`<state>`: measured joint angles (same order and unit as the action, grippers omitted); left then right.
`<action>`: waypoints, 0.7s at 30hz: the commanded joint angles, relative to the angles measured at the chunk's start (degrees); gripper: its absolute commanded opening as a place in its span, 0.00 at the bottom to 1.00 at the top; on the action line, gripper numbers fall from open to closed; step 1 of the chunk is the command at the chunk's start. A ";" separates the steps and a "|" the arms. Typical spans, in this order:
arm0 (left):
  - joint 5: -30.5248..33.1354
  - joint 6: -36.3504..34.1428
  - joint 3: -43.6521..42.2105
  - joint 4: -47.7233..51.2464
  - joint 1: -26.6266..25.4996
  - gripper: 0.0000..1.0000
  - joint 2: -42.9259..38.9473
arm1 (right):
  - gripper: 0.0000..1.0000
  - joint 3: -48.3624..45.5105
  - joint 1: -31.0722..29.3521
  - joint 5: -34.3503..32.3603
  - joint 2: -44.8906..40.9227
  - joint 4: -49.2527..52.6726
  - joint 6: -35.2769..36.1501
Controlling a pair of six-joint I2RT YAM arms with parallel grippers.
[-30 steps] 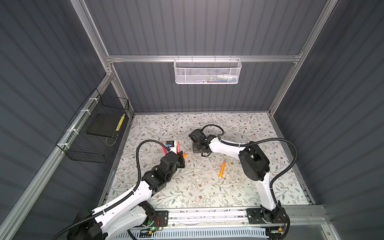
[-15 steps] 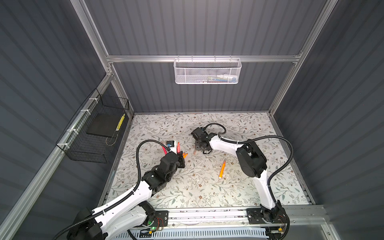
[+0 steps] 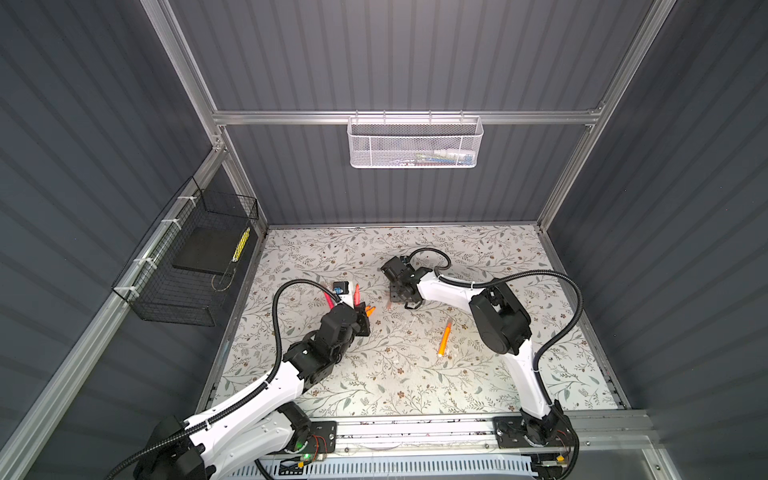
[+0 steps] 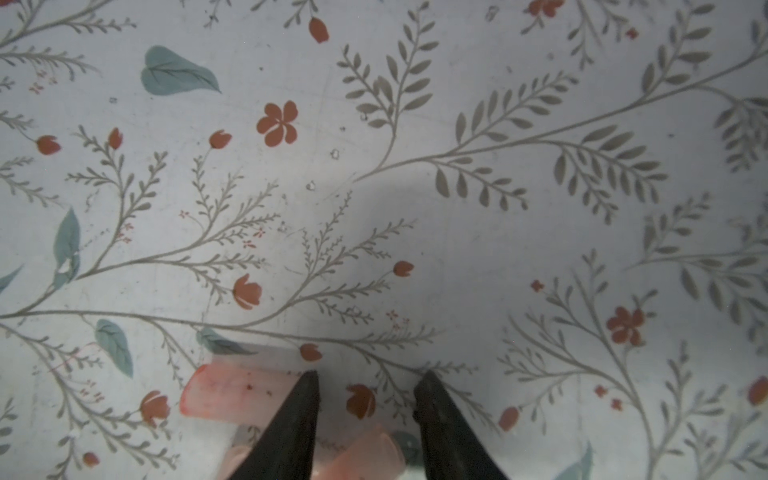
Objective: Insert the pens into the pen caps
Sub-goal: 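Lower the right gripper and close on a pink cap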
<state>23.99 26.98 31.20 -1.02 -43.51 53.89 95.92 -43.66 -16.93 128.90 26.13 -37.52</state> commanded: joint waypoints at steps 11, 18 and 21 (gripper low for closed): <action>-0.96 -1.23 0.09 -0.93 -0.09 0.00 -0.10 | 0.46 -5.61 -0.49 0.76 -3.18 0.72 -2.30; -1.29 -1.36 0.14 -1.01 -0.09 0.00 0.33 | 0.41 -8.08 -0.78 0.80 -4.81 -1.34 -2.69; -0.95 -1.49 0.04 -1.14 -0.09 0.00 0.29 | 0.35 -7.12 -0.73 0.59 -4.10 -0.51 -2.47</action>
<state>23.33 26.57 31.20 -1.02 -43.51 53.91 88.90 -44.10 -16.38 124.57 24.05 -39.59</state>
